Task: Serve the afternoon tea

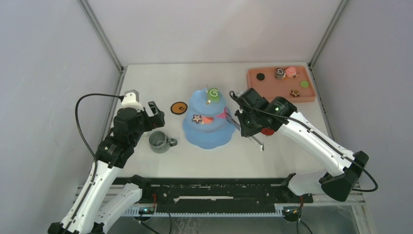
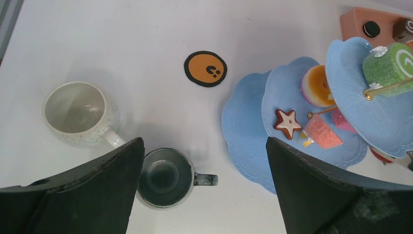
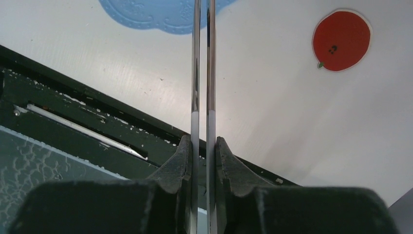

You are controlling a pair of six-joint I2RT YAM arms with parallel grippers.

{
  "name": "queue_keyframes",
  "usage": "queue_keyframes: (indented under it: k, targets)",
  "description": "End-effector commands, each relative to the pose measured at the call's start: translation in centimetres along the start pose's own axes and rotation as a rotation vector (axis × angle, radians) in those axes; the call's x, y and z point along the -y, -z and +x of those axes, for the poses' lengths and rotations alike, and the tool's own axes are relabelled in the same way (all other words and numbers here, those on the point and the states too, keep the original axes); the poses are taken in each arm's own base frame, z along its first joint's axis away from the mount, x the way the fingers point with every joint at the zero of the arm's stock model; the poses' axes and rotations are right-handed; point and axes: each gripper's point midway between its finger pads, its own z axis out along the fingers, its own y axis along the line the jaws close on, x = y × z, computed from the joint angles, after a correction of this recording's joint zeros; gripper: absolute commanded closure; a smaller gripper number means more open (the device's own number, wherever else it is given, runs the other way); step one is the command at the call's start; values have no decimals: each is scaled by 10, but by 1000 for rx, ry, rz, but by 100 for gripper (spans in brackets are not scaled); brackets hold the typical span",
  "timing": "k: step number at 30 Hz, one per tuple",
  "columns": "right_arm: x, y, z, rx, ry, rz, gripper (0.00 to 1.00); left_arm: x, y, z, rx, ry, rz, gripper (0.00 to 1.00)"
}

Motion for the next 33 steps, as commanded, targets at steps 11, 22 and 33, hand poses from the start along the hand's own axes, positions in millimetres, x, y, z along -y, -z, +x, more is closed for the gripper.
queue_keyframes:
  k: [11, 22, 33]
  targets:
    - [-11, 21, -18, 98, 13, -47, 62, 0, -5, 5, -5, 8, 1, 0]
    - [1, 43, -18, 149, -4, -21, 60, 0, -3, 2, 5, 10, 4, 0]
    - [53, 71, -21, 264, -165, 69, 61, -1, -3, -2, 6, 4, -4, 0]
